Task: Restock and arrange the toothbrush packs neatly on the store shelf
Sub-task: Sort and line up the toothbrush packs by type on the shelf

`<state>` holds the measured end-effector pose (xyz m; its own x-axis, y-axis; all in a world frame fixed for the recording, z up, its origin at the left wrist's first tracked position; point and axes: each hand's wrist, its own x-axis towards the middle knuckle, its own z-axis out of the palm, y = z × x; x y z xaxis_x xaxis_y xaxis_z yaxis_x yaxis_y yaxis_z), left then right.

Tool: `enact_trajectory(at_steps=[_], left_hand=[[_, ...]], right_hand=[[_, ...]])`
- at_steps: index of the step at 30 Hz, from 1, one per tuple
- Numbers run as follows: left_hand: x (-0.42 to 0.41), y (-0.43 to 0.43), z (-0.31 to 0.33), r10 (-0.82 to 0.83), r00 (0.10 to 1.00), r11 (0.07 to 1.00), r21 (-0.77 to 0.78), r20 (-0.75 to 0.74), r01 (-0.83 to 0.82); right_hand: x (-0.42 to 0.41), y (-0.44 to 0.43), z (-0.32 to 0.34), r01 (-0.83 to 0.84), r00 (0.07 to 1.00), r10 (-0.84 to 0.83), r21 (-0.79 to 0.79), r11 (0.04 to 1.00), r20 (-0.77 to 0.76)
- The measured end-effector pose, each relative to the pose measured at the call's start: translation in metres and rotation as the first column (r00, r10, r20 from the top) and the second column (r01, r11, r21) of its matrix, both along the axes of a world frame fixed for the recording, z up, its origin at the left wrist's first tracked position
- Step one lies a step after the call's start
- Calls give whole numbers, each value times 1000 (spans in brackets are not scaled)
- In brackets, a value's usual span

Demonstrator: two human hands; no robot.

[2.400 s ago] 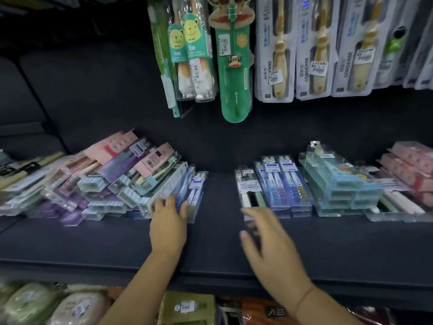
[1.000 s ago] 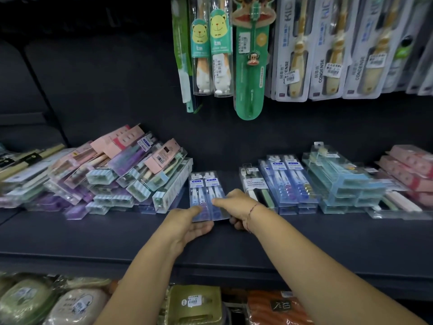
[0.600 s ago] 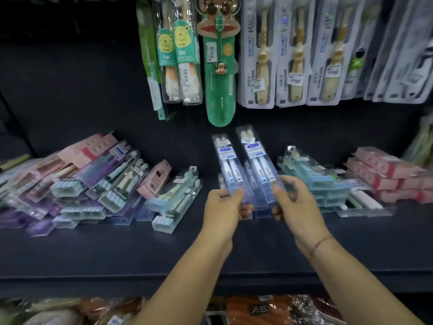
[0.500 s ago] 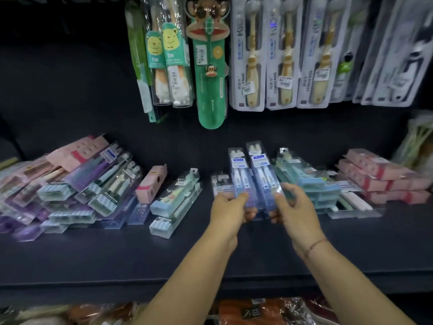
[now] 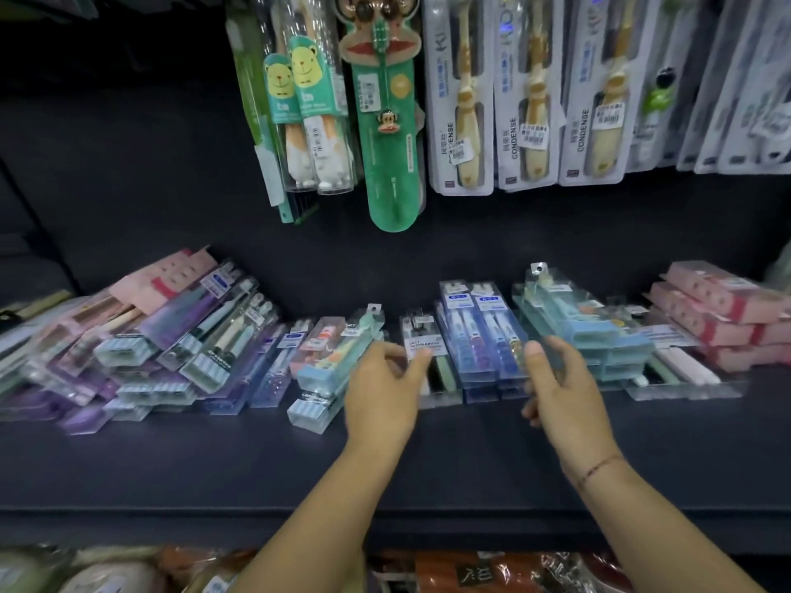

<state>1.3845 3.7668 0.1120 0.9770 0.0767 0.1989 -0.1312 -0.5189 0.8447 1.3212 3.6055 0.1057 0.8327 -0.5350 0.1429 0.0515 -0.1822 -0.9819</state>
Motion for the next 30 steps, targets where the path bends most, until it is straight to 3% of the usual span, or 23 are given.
enact_trajectory(at_steps=[3,6,8,11,13,16,19,23,25,28,30], left_hand=[[14,51,-14,289,935,899,278,203,-339],[35,85,-27,333,939,872,352,85,-341],[40,90,-34,294,954,907,296,63,-299],[32,89,-36,305,939,932,151,161,-329],[19,84,-31,327,914,942,-5,240,-335],[-16,61,-9,274,912,951,-228,305,-209],[-51,27,7,146,944,955,-290,297,-57],[-79,-15,15,-3,959,939,-328,283,100],[-84,-32,19,-96,947,953,-247,305,177],[-81,-48,21,-249,874,968,84,417,236],[-68,-56,22,-345,853,931,259,393,257]], right_hand=[[-17,11,-1,81,994,-77,-47,996,82],[-31,38,-2,21,993,-9,-98,995,118],[-31,58,-6,-102,991,112,-124,987,76],[-25,74,-14,-253,967,253,-109,961,-13],[-23,80,-15,-319,947,317,-52,946,-49],[-21,88,-7,-386,921,389,79,919,-30],[-24,87,11,-402,915,401,136,906,32],[-32,61,35,-306,950,287,201,930,120],[-38,39,45,-258,964,233,236,937,126],[-44,-3,59,-115,990,92,236,965,106],[-39,-42,62,19,994,-39,187,982,104]])
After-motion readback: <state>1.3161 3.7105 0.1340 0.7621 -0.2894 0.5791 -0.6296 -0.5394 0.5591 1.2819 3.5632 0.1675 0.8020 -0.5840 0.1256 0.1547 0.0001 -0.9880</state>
